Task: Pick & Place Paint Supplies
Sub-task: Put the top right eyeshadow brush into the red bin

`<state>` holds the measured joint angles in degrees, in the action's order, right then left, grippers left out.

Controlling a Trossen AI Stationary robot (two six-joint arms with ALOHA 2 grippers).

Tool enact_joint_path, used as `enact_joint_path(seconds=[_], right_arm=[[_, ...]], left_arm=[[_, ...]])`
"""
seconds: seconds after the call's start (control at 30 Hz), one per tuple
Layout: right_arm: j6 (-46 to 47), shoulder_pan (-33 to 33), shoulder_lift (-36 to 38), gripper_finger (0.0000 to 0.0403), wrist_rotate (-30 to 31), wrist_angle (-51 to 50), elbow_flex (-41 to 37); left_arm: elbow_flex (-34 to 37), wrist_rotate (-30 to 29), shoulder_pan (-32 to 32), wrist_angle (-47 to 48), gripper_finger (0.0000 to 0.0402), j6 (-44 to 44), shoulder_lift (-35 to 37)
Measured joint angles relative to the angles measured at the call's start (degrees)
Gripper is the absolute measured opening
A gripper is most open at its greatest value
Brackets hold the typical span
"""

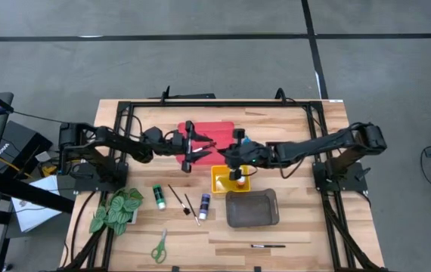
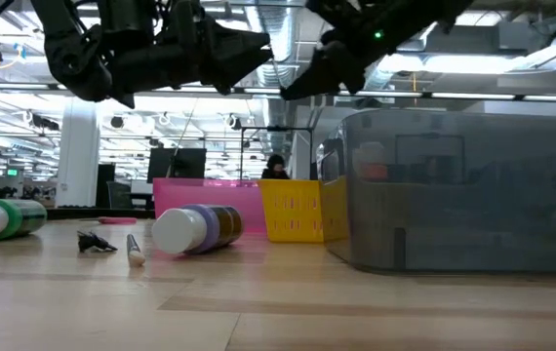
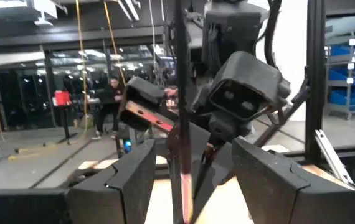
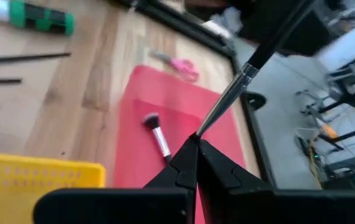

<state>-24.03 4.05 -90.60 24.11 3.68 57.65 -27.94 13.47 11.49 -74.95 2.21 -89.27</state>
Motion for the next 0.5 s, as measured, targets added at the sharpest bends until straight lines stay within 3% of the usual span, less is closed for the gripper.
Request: enact_joint_path(seconds=[0.17,0.5], right_arm=[[0.01,0.00,-3.49,0.0000,-0.26,-4.67,4.21],[1.55,-0.11,-2.65,0.0000,-0.12,-6.43,4.98]], left_arm=[[-0.61,0.04,0.00,1.63,0.0204,-0.04,0.02],[-0.61,0.28,0.07,1.63,0.0201,0.38,0.02]])
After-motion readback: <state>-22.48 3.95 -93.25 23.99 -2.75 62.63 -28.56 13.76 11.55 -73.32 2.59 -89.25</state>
